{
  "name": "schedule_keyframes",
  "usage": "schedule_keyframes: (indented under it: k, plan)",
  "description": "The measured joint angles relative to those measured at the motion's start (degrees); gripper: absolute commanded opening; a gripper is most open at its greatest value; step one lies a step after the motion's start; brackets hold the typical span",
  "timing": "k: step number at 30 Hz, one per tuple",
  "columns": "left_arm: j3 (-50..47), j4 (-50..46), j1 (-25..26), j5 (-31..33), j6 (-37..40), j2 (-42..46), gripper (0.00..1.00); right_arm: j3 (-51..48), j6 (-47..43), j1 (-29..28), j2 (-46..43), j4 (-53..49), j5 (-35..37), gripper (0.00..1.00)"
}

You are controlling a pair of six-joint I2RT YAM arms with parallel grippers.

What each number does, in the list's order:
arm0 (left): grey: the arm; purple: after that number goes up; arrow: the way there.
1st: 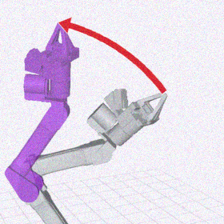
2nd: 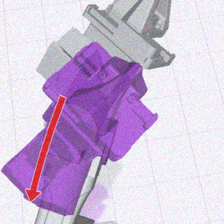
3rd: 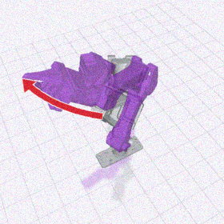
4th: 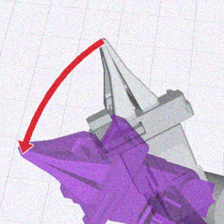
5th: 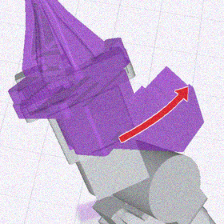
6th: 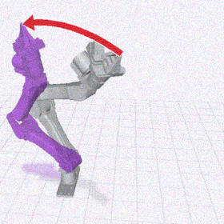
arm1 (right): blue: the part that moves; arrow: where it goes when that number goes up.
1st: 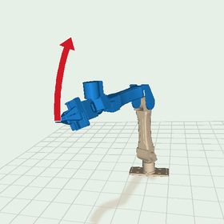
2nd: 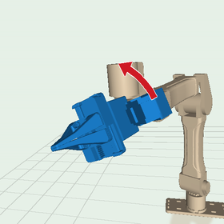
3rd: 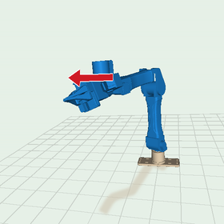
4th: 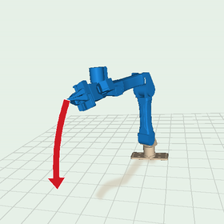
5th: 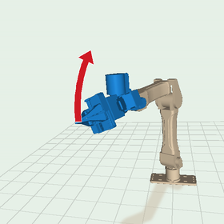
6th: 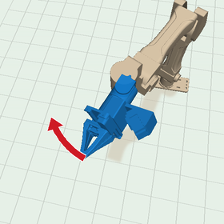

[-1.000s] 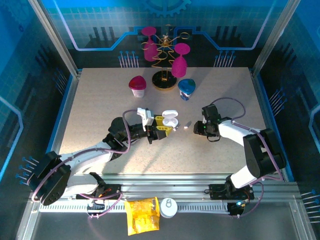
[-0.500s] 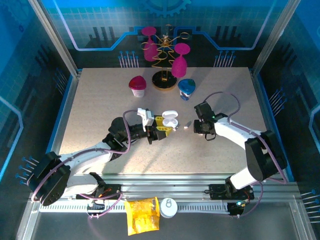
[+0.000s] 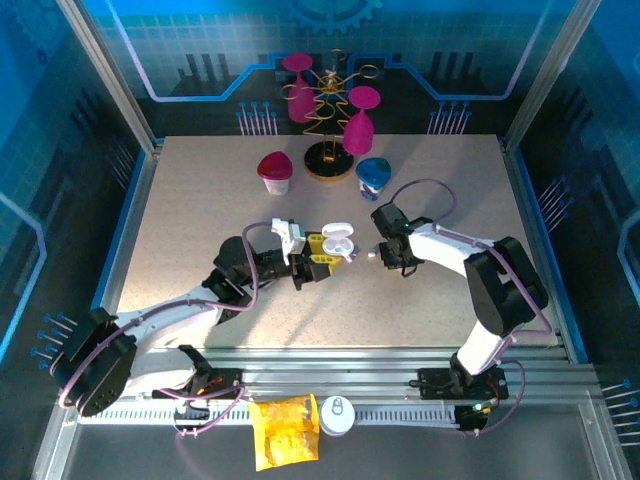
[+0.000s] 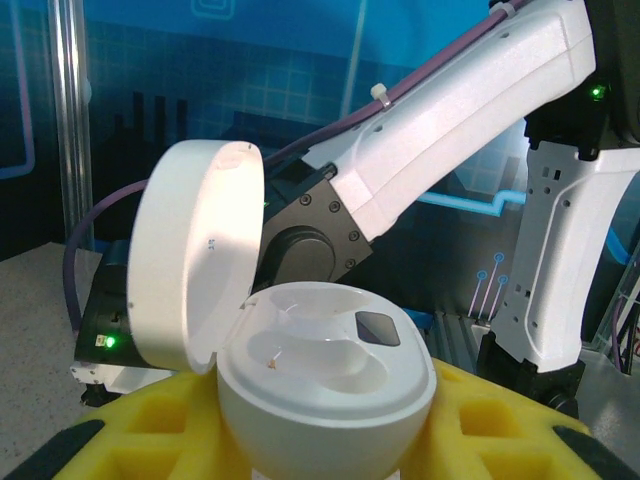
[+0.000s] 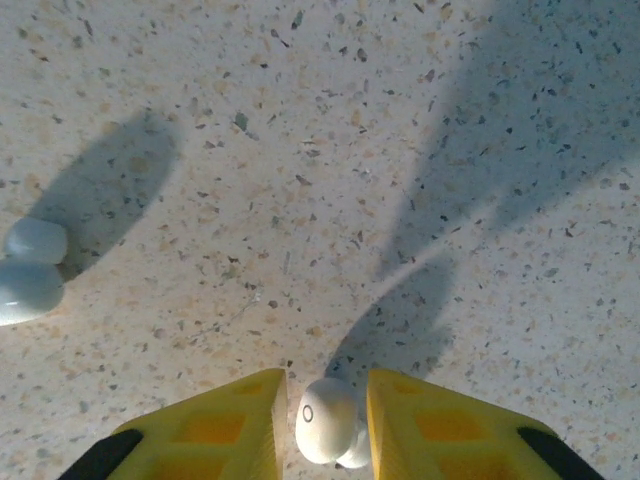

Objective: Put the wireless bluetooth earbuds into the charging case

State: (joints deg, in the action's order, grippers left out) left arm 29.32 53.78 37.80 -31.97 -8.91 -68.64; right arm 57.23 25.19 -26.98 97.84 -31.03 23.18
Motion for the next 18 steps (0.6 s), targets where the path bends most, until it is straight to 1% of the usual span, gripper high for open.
schedule_keyframes:
  k: [4,7,15,18]
  plan:
    - [-0.3,-0.1,0.0,0.2,0.0,0.0,0.26,1.0,-0.2,-0.3,2.1,-0.9,1.0,0.21]
    - [-0.3,-0.2,0.0,0.2,0.0,0.0,0.26,1.3,-0.3,-0.6,3.1,-1.3,1.7,0.21]
    - [-0.3,-0.2,0.0,0.2,0.0,0.0,0.26,1.7,-0.3,-0.9,3.5,-2.4,2.4,0.25]
    - [-0.2,-0.2,0.0,0.2,0.0,0.0,0.26,1.8,-0.3,-0.9,3.5,-2.7,2.4,0.20]
